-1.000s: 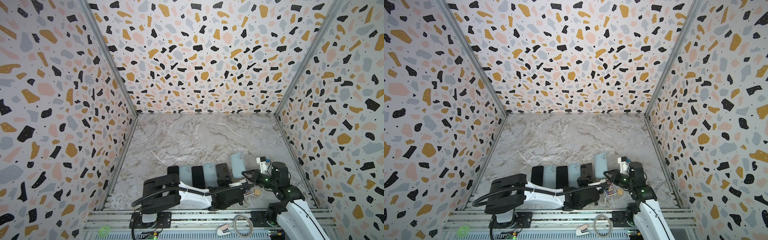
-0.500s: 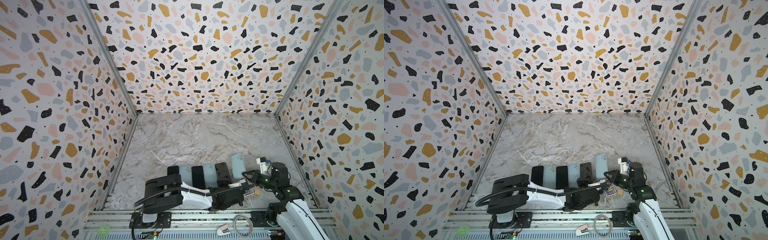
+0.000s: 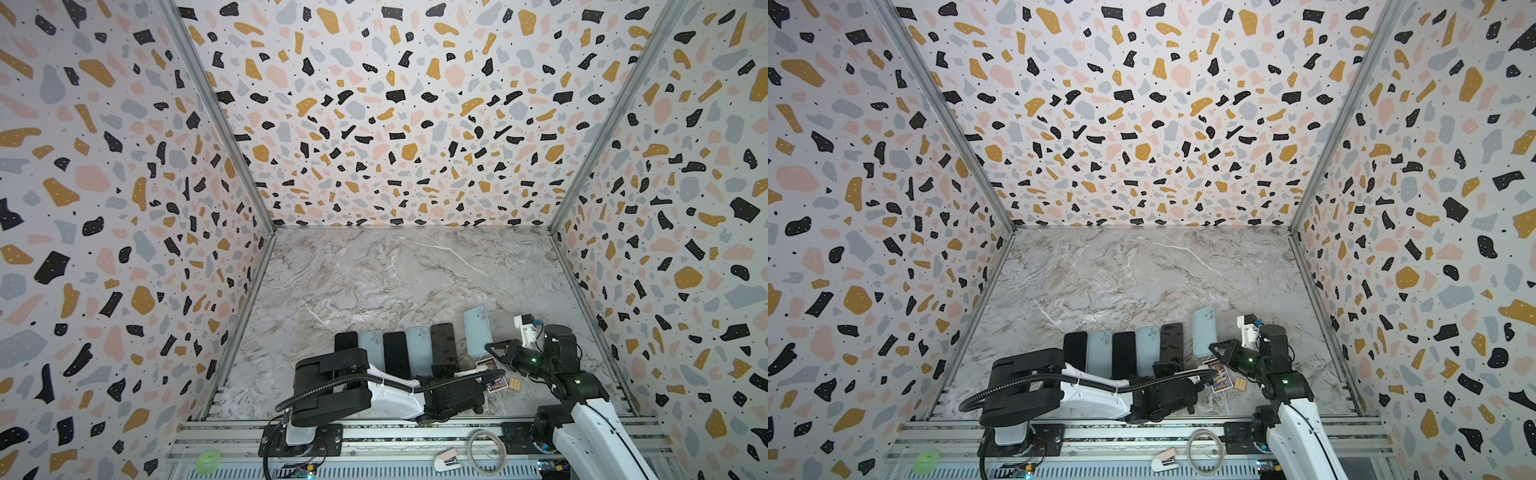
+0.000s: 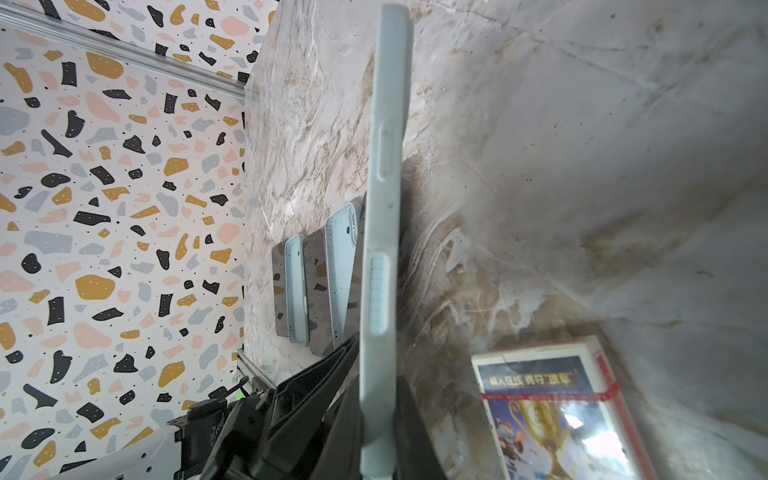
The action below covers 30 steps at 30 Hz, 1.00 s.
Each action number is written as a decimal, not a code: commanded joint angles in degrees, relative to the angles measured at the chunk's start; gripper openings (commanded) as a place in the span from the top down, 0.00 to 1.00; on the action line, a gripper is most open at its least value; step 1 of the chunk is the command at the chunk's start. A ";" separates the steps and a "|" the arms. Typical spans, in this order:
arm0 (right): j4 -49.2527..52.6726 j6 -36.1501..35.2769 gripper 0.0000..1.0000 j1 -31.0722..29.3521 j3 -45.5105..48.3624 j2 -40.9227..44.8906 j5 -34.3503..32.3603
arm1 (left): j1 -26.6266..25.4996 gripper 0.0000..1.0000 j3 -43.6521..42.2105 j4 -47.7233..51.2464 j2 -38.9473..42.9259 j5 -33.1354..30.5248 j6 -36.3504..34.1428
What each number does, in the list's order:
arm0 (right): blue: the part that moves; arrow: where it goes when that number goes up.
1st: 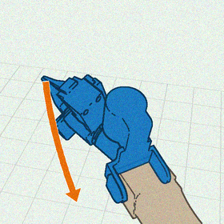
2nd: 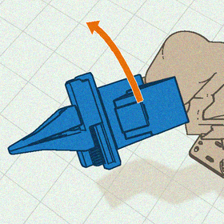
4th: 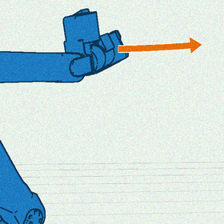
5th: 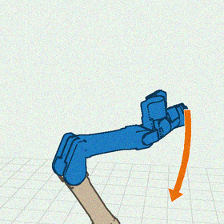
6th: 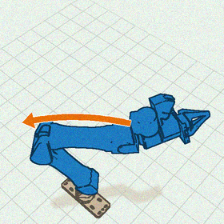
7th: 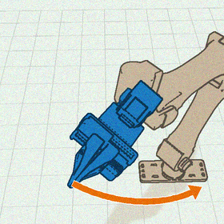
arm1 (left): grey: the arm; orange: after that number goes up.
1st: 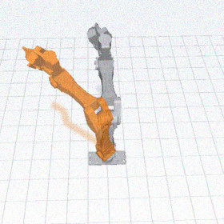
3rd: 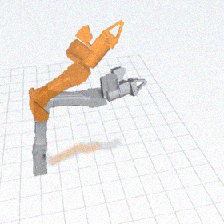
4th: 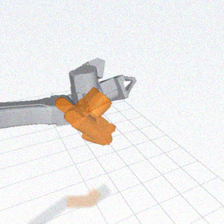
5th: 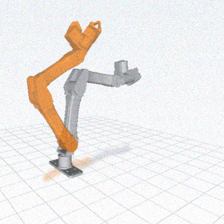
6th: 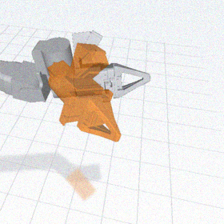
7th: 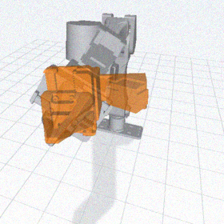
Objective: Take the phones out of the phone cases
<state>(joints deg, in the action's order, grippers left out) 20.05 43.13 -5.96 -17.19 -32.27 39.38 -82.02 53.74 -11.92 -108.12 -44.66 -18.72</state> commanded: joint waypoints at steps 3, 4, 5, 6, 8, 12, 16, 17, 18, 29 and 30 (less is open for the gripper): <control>0.95 -1.30 1.00 0.33 -1.35 0.20 1.13 | 0.43 0.65 -0.56 -1.08 0.10 0.37 1.61; 0.95 -1.43 1.00 0.33 -1.35 0.03 1.22 | 0.44 0.64 -0.56 -1.17 0.02 0.37 1.70; 0.96 -1.49 1.00 0.33 -1.34 -0.14 1.23 | 0.45 0.64 -0.47 -1.26 -0.03 0.12 1.74; 0.95 -1.56 1.00 0.33 -1.33 -0.16 1.23 | 0.46 0.64 -0.47 -1.35 -0.07 -0.07 1.89; 0.78 -1.78 1.00 0.33 -1.23 -0.40 1.32 | 0.63 0.63 -0.39 -1.69 0.25 0.22 2.31; 0.43 -1.90 1.00 0.33 -1.41 -0.77 1.58 | 1.06 0.63 0.03 -2.05 0.24 0.88 2.91; 0.42 -2.19 1.00 0.33 -1.53 -1.03 1.49 | 1.16 0.63 0.58 -2.10 -0.08 0.82 3.76; 0.49 -2.39 1.00 0.33 -1.38 -1.12 1.37 | 1.24 0.63 0.52 -2.10 0.36 0.65 4.22; 0.59 -2.65 1.00 0.33 -1.35 -1.29 1.20 | 1.38 0.63 0.49 -2.14 0.96 0.71 4.97; -1.50 -3.85 1.00 0.16 0.44 -3.97 -0.40 | 9.06 0.37 -4.66 2.28 20.95 12.87 23.72; -1.97 -3.93 1.00 0.07 0.57 -4.42 -0.31 | 9.68 0.36 -4.85 3.97 21.63 13.00 25.63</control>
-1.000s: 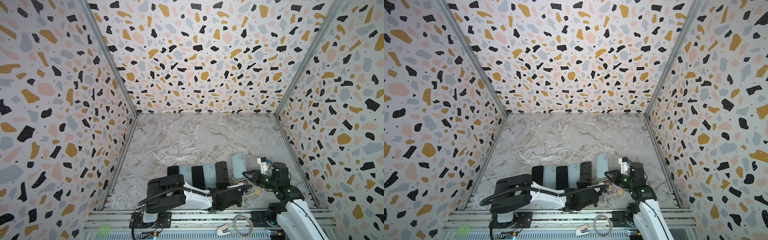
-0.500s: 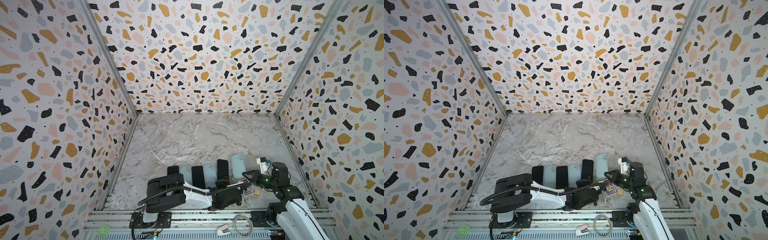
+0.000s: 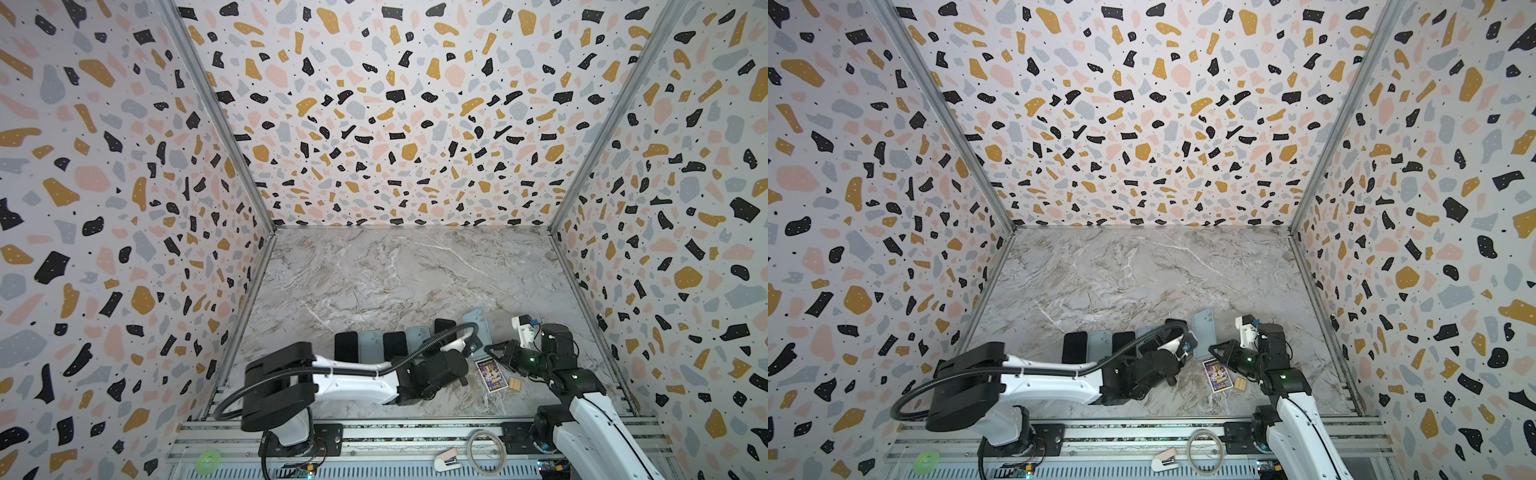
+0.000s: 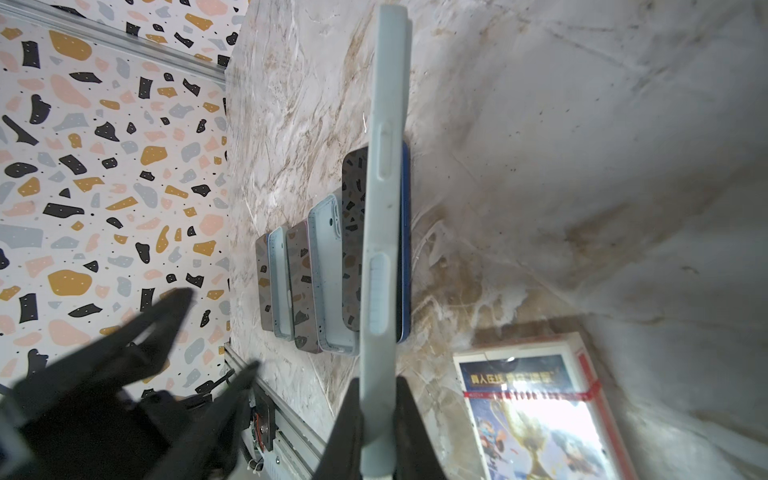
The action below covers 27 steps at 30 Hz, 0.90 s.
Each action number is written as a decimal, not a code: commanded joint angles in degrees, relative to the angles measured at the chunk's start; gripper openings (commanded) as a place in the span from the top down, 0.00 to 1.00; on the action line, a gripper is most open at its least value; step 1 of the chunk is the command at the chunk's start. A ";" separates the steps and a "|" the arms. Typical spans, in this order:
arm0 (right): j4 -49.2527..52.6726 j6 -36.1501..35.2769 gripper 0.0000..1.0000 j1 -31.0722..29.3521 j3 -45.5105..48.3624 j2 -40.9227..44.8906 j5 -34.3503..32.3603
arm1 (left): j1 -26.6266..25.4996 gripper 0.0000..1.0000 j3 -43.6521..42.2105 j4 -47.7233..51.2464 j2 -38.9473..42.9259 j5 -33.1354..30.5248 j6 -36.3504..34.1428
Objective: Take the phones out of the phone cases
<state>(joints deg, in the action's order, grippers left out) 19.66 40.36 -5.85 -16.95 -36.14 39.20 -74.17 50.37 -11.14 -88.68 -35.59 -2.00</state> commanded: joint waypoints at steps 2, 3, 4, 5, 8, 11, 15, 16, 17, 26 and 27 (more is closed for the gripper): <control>-1.81 -1.64 1.00 -0.51 0.49 -1.69 -0.85 | 3.24 0.35 -1.71 7.44 2.86 5.45 12.93; -2.09 -1.69 1.00 -0.80 0.70 -2.18 -1.21 | 3.56 0.35 -2.10 8.67 3.10 5.54 14.77; -2.52 -1.61 1.00 -1.20 1.00 -2.71 -1.36 | 4.04 0.34 -2.72 9.92 3.45 5.47 16.92; -2.56 -1.36 1.00 -1.51 1.26 -3.11 -1.88 | 4.75 0.34 -3.25 10.92 3.87 5.78 19.03; -4.32 -0.31 1.00 -2.73 2.23 -3.65 -3.69 | 7.38 0.36 -5.63 12.60 5.32 6.33 24.60; -8.56 1.65 1.00 -5.33 3.54 -5.95 -4.23 | 8.43 0.46 -6.12 14.21 4.27 6.83 27.83; -10.73 2.70 1.00 -8.88 2.69 -8.81 -7.24 | 8.43 0.56 -4.48 16.80 0.69 6.23 29.58; -11.03 2.84 1.00 -9.01 2.60 -9.07 -7.47 | 8.38 0.58 -4.10 17.01 -0.06 6.66 29.82; -11.13 2.86 1.00 -9.01 2.50 -9.21 -7.50 | 8.41 0.59 -3.68 17.24 -0.68 7.20 29.94; -10.96 2.12 1.00 -9.01 2.75 -9.52 -8.78 | 8.43 0.66 -0.10 18.58 -7.17 10.24 32.03; -10.87 1.88 1.00 -9.01 2.73 -9.84 -9.06 | 8.43 0.66 -0.18 17.54 -7.65 11.01 32.18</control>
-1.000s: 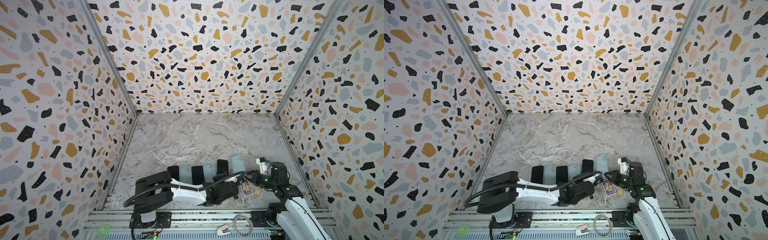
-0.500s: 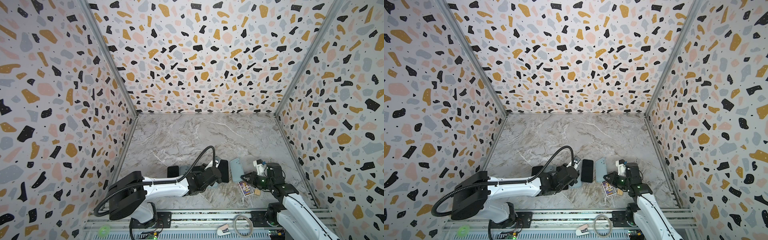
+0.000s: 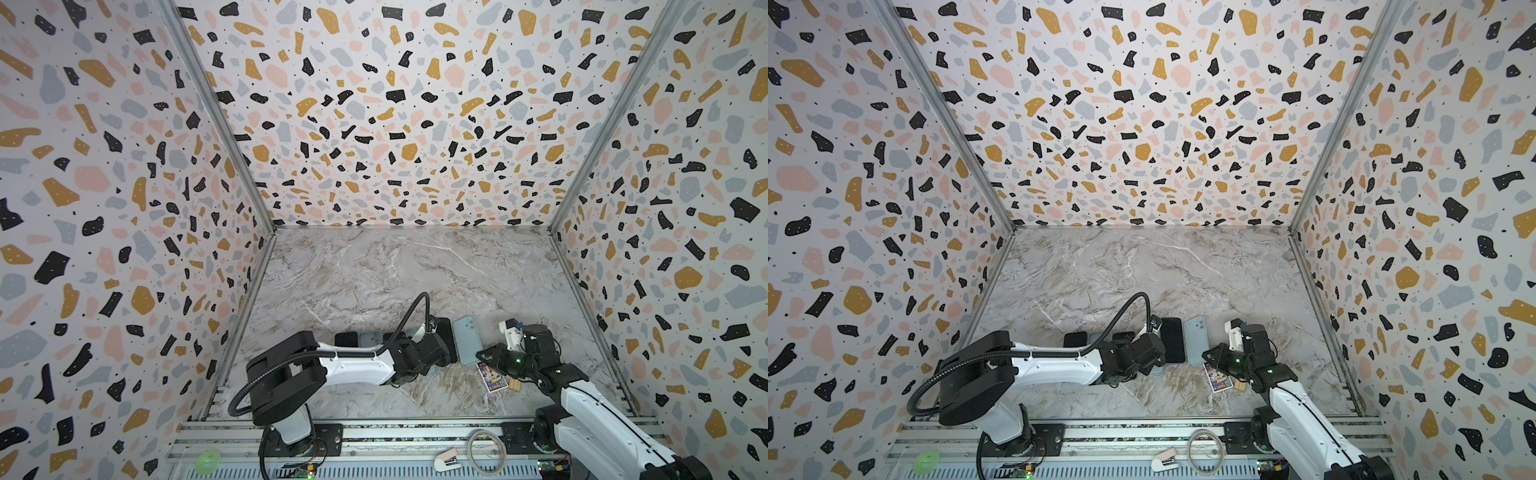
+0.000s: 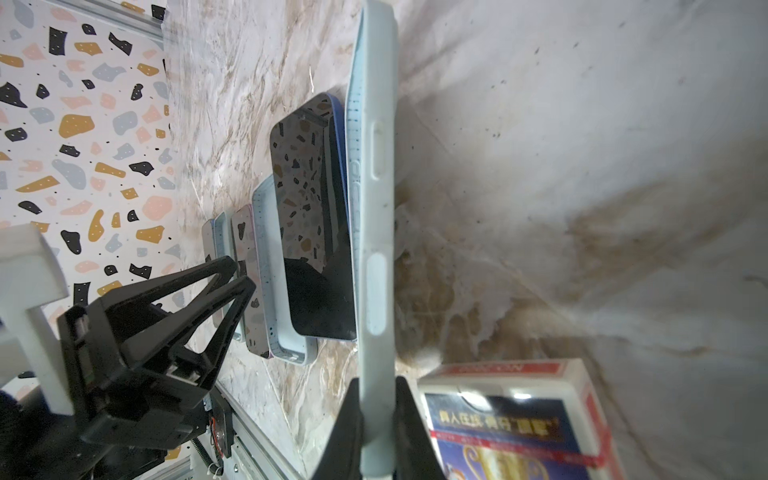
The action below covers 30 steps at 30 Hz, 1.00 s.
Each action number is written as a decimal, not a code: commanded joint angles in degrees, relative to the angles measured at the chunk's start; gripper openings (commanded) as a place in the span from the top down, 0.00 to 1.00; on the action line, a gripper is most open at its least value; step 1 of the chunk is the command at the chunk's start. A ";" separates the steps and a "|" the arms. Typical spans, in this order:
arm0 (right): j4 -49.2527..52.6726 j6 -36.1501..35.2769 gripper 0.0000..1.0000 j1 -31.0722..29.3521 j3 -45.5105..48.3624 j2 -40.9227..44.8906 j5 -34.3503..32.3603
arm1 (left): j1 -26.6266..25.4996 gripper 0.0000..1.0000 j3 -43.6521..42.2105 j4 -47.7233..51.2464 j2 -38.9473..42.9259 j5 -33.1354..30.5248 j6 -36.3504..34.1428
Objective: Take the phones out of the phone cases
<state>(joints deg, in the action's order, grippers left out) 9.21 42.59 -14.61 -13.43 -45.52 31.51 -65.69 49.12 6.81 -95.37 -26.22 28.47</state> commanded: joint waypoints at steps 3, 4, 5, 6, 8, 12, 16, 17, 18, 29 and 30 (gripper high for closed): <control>-0.59 -1.47 1.00 -0.24 -1.08 -2.20 -2.30 | -0.07 0.67 1.11 -2.20 -1.87 2.00 2.31; -0.66 -1.82 1.00 -0.24 -1.20 -2.78 -2.53 | -0.05 0.67 1.11 -2.58 -1.97 2.28 2.29; -0.75 -2.04 1.00 -0.18 -1.31 -3.28 -2.67 | -0.05 0.67 1.23 -2.67 -2.09 2.47 2.30; -0.99 -2.16 1.00 -0.16 -1.41 -3.73 -2.65 | -0.11 0.67 1.48 -2.68 -2.34 2.72 2.08; -1.38 -2.25 1.00 -0.15 -1.57 -3.96 -2.74 | -0.14 0.68 2.01 -2.59 -2.92 3.26 1.86; -1.17 -2.51 1.00 0.22 -2.14 -4.05 -3.09 | -0.27 0.68 2.20 -3.53 -3.48 4.78 1.80; -1.08 -2.98 1.00 0.80 -2.31 -4.49 -2.78 | -0.31 0.70 2.27 -3.82 -4.59 5.73 1.63; -1.13 -3.08 1.00 0.90 -2.40 -4.49 -2.67 | -0.40 0.70 2.29 -3.82 -4.79 5.90 1.57; -1.10 -3.04 1.00 0.97 -2.51 -4.49 -2.63 | -0.56 0.71 2.29 -3.83 -4.99 5.83 1.50; -2.62 -3.06 1.00 1.12 -2.24 -5.72 -1.94 | -2.74 0.73 3.85 -4.00 -5.11 5.50 0.82; -2.70 -3.12 1.00 1.08 -2.21 -5.81 -1.98 | -2.69 0.73 3.95 -3.93 -5.15 5.48 0.72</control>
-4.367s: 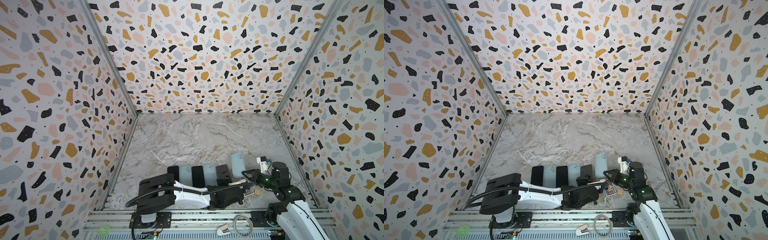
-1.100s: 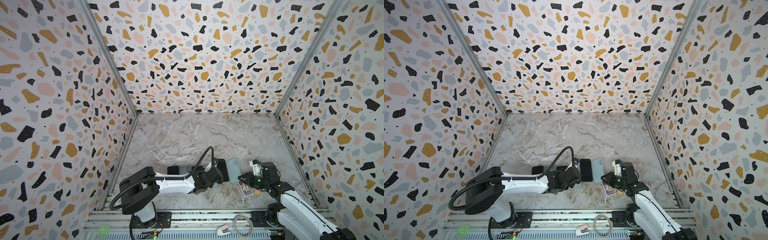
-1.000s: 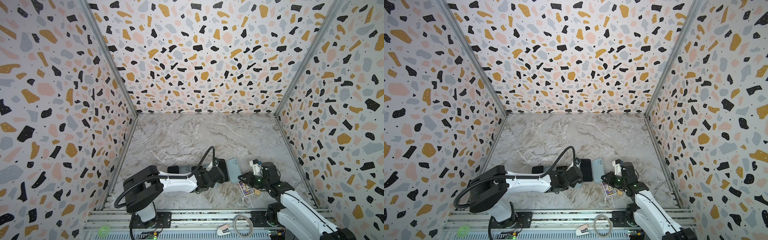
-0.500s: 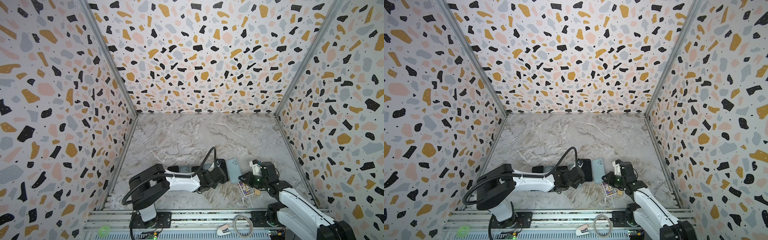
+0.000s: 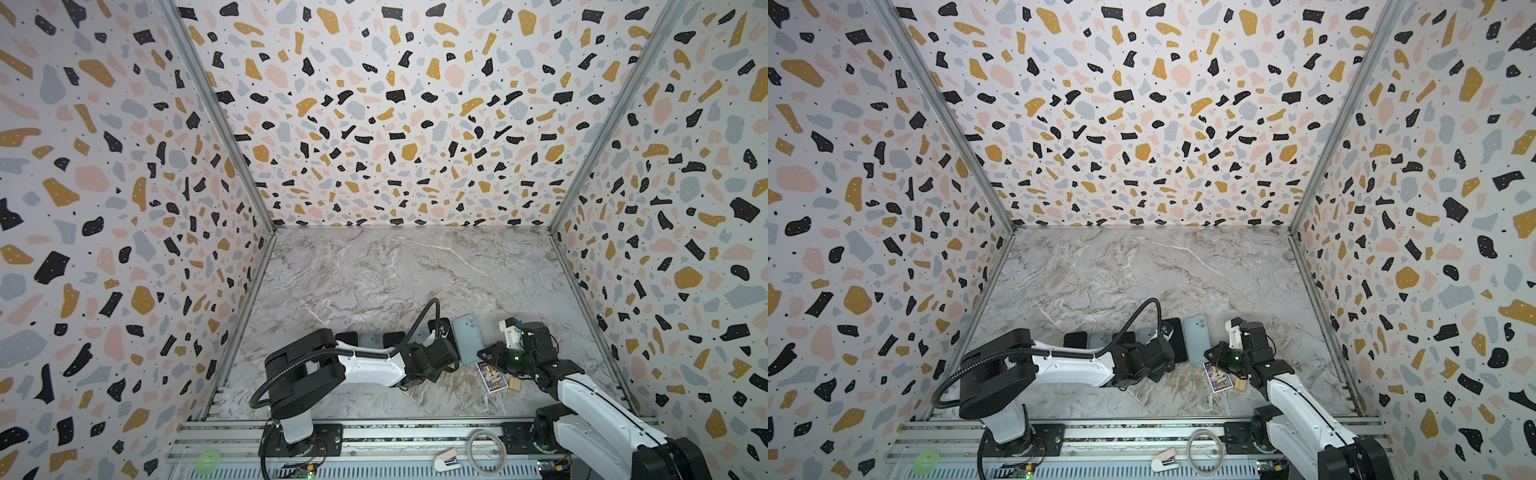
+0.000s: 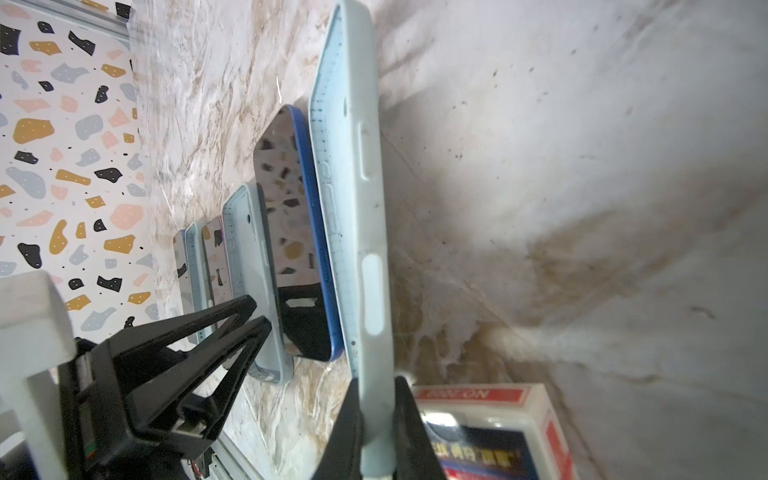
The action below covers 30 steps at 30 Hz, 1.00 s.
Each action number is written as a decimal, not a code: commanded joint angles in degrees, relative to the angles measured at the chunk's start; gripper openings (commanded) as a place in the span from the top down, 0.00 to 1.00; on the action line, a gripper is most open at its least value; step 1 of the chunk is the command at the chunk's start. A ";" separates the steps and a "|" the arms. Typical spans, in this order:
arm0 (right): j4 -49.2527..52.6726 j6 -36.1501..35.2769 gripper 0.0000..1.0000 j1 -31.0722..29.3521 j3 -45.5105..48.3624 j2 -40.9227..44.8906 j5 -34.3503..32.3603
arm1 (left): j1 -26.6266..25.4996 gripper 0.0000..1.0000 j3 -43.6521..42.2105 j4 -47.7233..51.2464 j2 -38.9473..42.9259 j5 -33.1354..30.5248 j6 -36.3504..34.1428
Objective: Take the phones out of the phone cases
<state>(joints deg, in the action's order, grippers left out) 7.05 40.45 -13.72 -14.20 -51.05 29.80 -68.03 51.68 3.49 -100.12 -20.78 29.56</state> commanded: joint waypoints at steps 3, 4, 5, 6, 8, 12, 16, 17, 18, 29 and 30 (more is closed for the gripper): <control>-0.72 -1.15 1.00 0.18 -1.50 -0.62 -0.27 | -0.62 0.73 1.70 -0.44 -0.50 -0.13 -0.68; -0.72 -1.18 1.00 0.20 -1.48 -0.72 -0.27 | -0.61 0.73 1.83 -0.12 -0.60 -0.27 -0.74; -0.88 -1.24 1.00 0.18 -1.43 -0.80 -0.30 | -0.66 0.74 1.98 0.52 -0.53 -0.93 -0.76; -1.06 -1.37 1.00 0.18 -1.38 -0.93 -0.35 | -0.61 0.74 1.95 0.89 -0.24 -1.43 -0.74; -1.00 -1.96 1.00 0.31 -1.57 -1.68 -0.64 | -0.66 0.75 1.46 1.28 0.95 -2.69 -0.34; -1.12 -3.14 1.00 0.99 -2.03 -3.97 -1.50 | -0.60 0.72 1.23 3.53 5.27 -7.10 0.06; -2.45 -3.31 1.00 1.15 -2.00 -5.89 -0.76 | -0.33 0.63 1.14 5.57 11.24 -9.58 0.43; -2.71 -3.36 1.00 1.15 -2.05 -6.21 -0.67 | -0.21 0.59 1.01 6.11 13.01 -10.11 0.42; -3.03 -3.44 1.00 1.08 -2.03 -6.33 -0.67 | -0.09 0.55 0.82 6.41 14.94 -10.62 0.50; -2.13 -5.20 0.82 0.97 -3.64 -8.87 0.02 | 1.86 0.25 -1.29 11.08 30.77 -18.33 1.53; -1.91 -5.16 0.75 0.97 -3.72 -8.96 -0.01 | 2.27 0.22 -1.60 11.39 32.01 -19.02 1.51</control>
<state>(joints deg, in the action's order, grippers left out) 3.90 36.60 -12.80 -16.47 -59.59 30.15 -66.81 51.51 12.71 -70.61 -35.75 30.35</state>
